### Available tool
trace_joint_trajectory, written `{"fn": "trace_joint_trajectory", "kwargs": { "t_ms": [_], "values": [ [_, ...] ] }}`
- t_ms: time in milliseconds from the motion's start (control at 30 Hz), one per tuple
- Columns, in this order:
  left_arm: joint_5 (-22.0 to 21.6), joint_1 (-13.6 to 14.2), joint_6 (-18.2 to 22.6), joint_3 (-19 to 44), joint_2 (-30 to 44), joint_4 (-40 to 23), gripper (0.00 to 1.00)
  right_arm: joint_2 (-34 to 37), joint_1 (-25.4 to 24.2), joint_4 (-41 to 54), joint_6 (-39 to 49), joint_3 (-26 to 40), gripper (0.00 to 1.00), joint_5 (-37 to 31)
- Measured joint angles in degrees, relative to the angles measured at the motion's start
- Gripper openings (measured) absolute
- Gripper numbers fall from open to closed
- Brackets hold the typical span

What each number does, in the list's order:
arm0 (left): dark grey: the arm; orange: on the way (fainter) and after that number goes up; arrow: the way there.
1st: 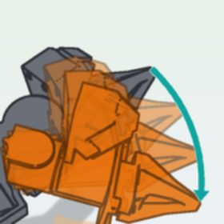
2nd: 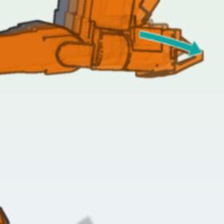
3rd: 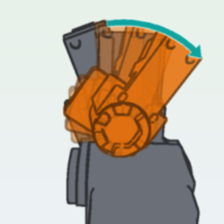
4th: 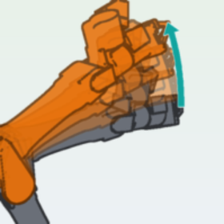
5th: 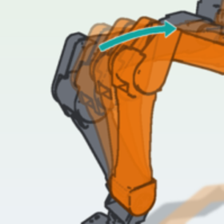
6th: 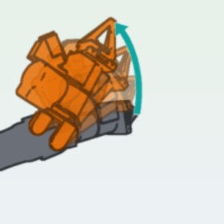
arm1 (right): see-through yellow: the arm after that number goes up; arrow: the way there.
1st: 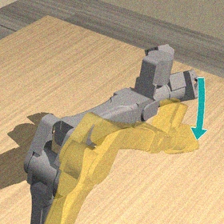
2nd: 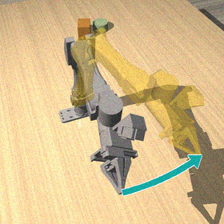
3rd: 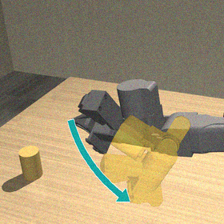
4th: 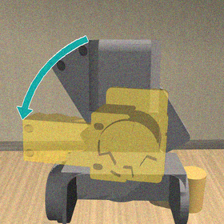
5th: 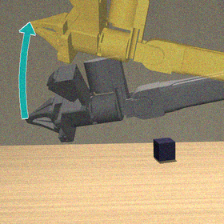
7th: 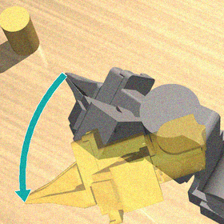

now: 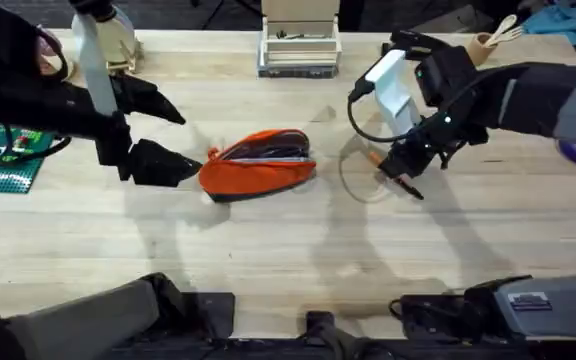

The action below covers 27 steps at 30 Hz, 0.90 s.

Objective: Unzip the bag, pick up the pens from the table one at a time and place them inside, then zip the bag closed.

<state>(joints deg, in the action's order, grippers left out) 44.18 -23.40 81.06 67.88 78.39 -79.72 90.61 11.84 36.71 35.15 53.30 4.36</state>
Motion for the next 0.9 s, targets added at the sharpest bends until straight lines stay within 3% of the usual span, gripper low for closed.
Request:
{"fn": "trace_joint_trajectory", "kwargs": {
  "t_ms": [267, 433, 700, 900],
  "values": [
    [0.0, 0.0, 0.0, 0.0, 0.0, 0.0, 0.993, 0.0, 0.0, 0.5, 0.1, 0.3, 0.038, 0.0],
    [0.0, 0.0, 0.0, 0.0, 0.0, 0.0, 0.993, 0.2, 0.3, 5.7, 2.1, 1.7, 0.033, 0.0],
    [0.0, 0.0, 0.0, 0.0, 0.0, 0.0, 0.993, -0.3, 1.3, 10.2, 8.6, 9.8, 0.034, 0.0],
    [0.0, 0.0, 0.0, 0.0, 0.0, 0.0, 0.992, -3.7, 6.0, 10.7, 15.6, 13.6, 0.035, 0.9]
  ]
}}
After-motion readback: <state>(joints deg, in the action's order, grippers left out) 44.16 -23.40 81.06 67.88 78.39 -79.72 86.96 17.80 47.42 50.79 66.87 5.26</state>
